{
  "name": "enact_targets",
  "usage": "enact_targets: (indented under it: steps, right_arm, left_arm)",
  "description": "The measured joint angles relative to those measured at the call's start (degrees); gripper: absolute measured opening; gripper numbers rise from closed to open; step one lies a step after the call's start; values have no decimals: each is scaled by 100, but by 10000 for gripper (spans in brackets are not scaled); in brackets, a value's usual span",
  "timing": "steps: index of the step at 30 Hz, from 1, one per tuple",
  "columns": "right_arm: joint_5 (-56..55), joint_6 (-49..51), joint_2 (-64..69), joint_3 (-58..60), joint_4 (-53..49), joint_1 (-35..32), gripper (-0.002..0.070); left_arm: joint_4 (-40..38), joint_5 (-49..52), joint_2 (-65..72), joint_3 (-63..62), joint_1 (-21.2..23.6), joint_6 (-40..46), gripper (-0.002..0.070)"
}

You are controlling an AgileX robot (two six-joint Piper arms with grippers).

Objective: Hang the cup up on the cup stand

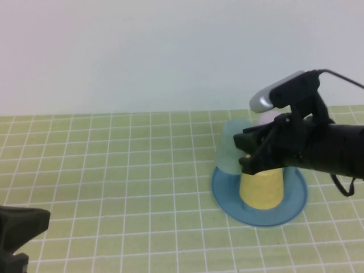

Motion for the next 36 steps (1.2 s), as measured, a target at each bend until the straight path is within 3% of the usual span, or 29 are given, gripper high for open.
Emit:
enact_targets:
  steps: [3,7,17,26,36]
  right_arm:
    - [53,0,-292,0,-143,0,53]
    - [47,-89,-819,24,-383,0,9]
    - [-719,-497,-3162,1071,-485,0,-1]
    - [-354,-548,-5839,2811,-485,0,-1]
    - [-375,-548,-7645,4634,71,0,-1]
  left_arm:
    - [-53,-81,-297,97,0,0,-1]
    - [-91,-88,-762,434,0,0,-1]
    - [-90,-552,-1761,1446,0,-202,0]
    - [-293,-1848,-1814,1696,-188,-289,-1]
    - [-410,-2254,-1814,1710,-225,-289,-1]
